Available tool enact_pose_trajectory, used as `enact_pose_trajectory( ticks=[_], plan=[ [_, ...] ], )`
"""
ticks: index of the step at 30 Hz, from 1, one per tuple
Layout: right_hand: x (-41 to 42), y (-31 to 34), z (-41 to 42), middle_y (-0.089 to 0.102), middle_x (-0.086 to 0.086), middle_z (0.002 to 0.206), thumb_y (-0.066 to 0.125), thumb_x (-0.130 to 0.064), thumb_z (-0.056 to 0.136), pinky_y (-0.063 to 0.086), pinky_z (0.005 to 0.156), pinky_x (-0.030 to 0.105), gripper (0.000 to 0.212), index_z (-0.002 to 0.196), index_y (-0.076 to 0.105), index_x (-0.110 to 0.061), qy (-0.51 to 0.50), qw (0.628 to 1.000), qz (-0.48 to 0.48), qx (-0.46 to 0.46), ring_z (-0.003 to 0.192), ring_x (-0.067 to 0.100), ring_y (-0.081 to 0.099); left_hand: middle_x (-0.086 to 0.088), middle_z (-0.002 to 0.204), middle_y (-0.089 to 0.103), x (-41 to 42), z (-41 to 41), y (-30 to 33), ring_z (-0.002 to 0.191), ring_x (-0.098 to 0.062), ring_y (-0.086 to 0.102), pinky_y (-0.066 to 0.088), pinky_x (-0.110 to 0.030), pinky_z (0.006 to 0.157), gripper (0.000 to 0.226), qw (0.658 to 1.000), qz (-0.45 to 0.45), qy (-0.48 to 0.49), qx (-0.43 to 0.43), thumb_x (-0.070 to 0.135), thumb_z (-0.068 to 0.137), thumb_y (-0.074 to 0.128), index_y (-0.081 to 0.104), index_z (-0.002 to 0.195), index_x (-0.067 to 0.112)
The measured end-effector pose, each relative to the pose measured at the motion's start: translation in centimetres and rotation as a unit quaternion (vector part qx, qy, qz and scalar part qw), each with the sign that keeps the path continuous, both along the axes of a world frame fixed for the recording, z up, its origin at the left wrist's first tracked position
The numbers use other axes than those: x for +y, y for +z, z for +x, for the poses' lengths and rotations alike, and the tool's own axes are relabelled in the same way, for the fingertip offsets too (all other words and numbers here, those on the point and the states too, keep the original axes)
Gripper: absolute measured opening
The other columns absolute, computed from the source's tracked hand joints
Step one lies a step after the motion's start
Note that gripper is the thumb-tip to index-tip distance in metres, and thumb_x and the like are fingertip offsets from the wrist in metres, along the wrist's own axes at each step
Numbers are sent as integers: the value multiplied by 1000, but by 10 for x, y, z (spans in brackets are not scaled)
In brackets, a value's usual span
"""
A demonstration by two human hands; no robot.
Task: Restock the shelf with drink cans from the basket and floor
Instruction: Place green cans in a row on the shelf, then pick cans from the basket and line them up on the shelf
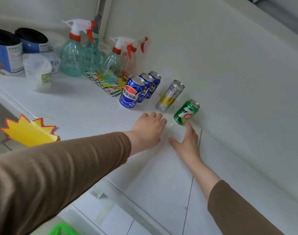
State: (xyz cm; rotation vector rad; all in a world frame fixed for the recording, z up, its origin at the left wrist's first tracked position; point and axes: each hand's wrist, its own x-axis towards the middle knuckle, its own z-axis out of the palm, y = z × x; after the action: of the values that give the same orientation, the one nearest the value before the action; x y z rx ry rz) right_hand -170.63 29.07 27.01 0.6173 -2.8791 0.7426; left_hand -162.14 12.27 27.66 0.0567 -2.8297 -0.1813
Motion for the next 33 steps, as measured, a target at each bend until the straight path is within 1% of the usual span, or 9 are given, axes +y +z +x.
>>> enact_pose_trajectory(
  ticks=[3, 5, 11, 14, 16, 18, 22, 29, 33],
  plan=[
    [15, 5, 57, 23, 4, 163, 72, -36, 88, 21, 119, 36, 86, 157, 22, -24, 59, 996, 61, 18, 148, 22, 16, -7, 137, 43, -3, 45, 6, 122, -27, 45, 40, -41, 100, 63, 1000, -23, -12, 1, 45, 87, 62, 41, 138, 16],
    [24, 7, 94, 18, 4, 165, 66, -40, 92, 17, 122, 36, 79, 157, 23, -26, 81, 992, 91, 27, 149, 22, 11, -7, 141, 41, -2, 80, 12, 124, -27, 45, 39, -42, 101, 63, 999, -36, -17, 3, 48, 88, 59, 39, 139, 17],
    [44, 6, 218, 18, -1, 164, 51, -53, 96, 22, 122, 43, 67, 155, 28, -31, 108, 987, 98, 70, 150, 23, 11, -3, 149, 34, 14, 203, 12, 128, -24, 43, 34, -39, 107, 66, 998, -56, -38, 19, 52, 89, 55, 33, 143, 21],
    [56, -4, 280, 17, -1, 164, 44, -57, 95, 22, 122, 46, 67, 154, 28, -32, 113, 984, 105, 86, 150, 25, 12, -4, 148, 38, 24, 265, -1, 126, -26, 46, 37, -40, 105, 66, 998, -50, -38, 24, 50, 86, 58, 37, 142, 21],
    [66, -15, 318, 17, 0, 164, 44, -57, 96, 22, 122, 48, 66, 154, 27, -31, 119, 981, 118, 98, 151, 26, 12, -6, 145, 44, 29, 302, -16, 124, -27, 50, 39, -41, 102, 65, 998, -39, -37, 34, 46, 82, 61, 43, 139, 19],
    [76, -30, 351, 18, 2, 165, 49, -55, 96, 23, 121, 49, 66, 154, 29, -30, 125, 977, 129, 113, 151, 28, 13, -7, 144, 46, 34, 334, -35, 125, -27, 49, 39, -42, 103, 68, 998, -32, -39, 28, 46, 80, 63, 44, 139, 19],
    [97, -85, 401, 20, 4, 164, 53, -53, 95, 28, 118, 52, 67, 153, 33, -26, 132, 974, 149, 106, 151, 30, 17, -7, 150, 39, 48, 386, -93, 131, -27, 43, 35, -41, 107, 74, 998, -30, -38, -35, 51, 82, 62, 38, 144, 19],
    [139, -223, 440, 24, 4, 163, 61, -48, 92, 29, 119, 49, 71, 154, 32, -25, 135, 975, 174, -6, 147, 31, 23, -7, 148, 39, 87, 432, -228, 130, -27, 43, 35, -40, 105, 75, 987, 5, -25, -158, 48, 81, 66, 37, 143, 20],
    [168, -316, 441, 31, 7, 159, 66, -42, 91, 27, 120, 46, 73, 153, 35, -19, 129, 972, 182, -68, 143, 31, 28, -7, 150, 36, 114, 441, -318, 132, -28, 40, 35, -41, 105, 74, 973, 41, 3, -225, 46, 84, 64, 34, 147, 20]
  ],
)
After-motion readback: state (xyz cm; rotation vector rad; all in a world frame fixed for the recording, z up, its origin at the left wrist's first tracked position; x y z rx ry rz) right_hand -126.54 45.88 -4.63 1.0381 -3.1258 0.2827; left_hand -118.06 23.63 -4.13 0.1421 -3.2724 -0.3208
